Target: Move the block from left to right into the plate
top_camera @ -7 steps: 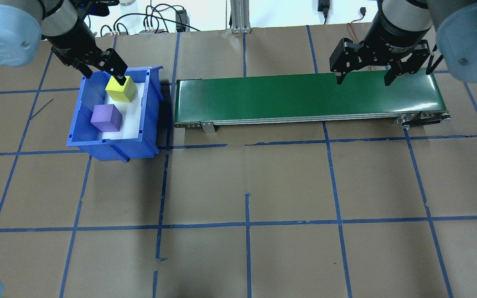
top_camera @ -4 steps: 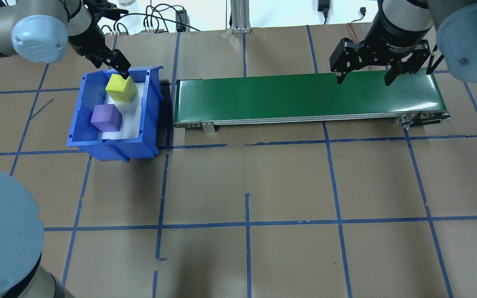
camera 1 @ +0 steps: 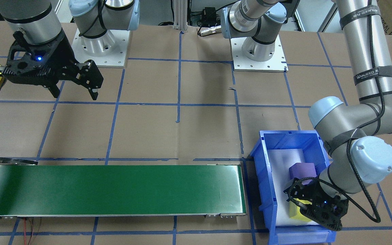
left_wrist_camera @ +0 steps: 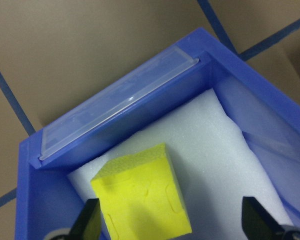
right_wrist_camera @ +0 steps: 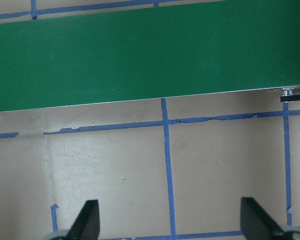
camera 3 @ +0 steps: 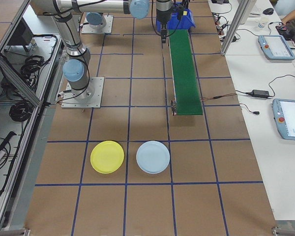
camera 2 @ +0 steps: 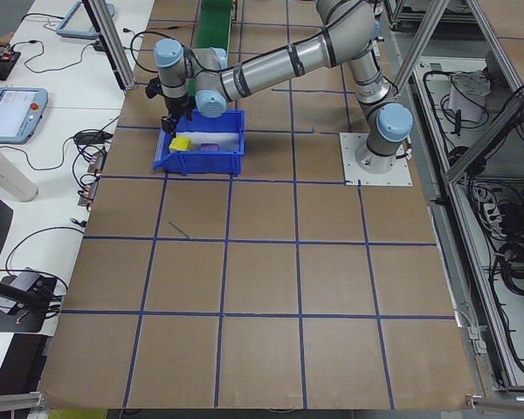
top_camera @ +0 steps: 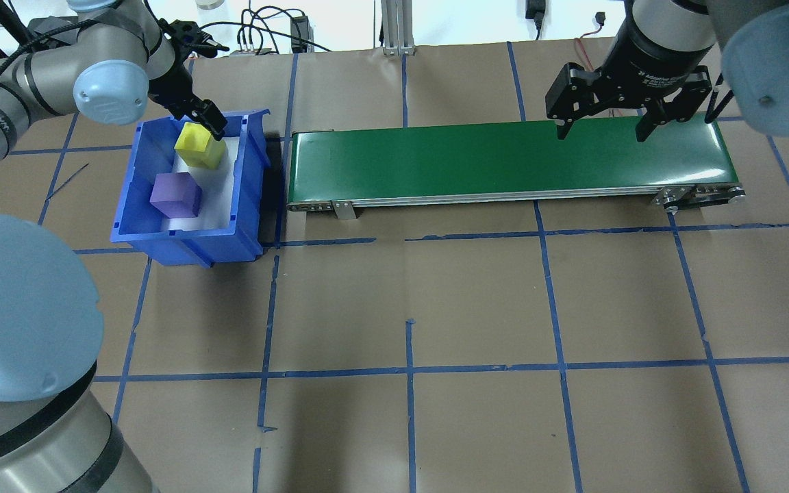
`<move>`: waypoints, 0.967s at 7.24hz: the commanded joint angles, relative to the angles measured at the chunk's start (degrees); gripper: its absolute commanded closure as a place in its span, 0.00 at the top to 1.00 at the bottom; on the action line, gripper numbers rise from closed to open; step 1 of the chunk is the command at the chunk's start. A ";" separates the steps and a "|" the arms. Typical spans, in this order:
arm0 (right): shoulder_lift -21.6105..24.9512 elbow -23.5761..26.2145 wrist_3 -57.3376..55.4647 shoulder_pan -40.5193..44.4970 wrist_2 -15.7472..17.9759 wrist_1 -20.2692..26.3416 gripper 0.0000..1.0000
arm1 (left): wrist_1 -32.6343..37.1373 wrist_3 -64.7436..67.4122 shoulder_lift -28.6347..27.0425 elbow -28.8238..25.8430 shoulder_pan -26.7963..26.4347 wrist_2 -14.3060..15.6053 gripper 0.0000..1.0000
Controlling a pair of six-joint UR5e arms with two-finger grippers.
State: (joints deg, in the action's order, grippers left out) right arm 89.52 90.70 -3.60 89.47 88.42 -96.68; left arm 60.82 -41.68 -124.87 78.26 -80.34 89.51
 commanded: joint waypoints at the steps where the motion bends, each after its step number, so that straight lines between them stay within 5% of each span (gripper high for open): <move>1: -0.05 0.00 0.00 0.00 0.00 0.00 1.00 | -3.58 -1.39 -2.99 -0.82 0.00 3.53 1.00; 4: 0.04 0.00 0.00 0.00 0.00 0.00 1.00 | -3.60 -1.13 -3.79 -0.22 0.18 3.22 1.00; 5: 0.04 0.00 0.00 0.00 0.00 0.00 1.00 | -3.60 -1.13 -3.88 0.13 0.18 2.00 0.90; 7: 0.04 0.00 0.00 0.00 0.00 0.00 1.00 | -3.60 -1.21 -3.80 0.22 0.18 1.90 0.49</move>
State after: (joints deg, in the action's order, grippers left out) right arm 89.56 90.70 -3.60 89.47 88.38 -96.68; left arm 57.23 -42.83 -128.69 78.40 -80.12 91.60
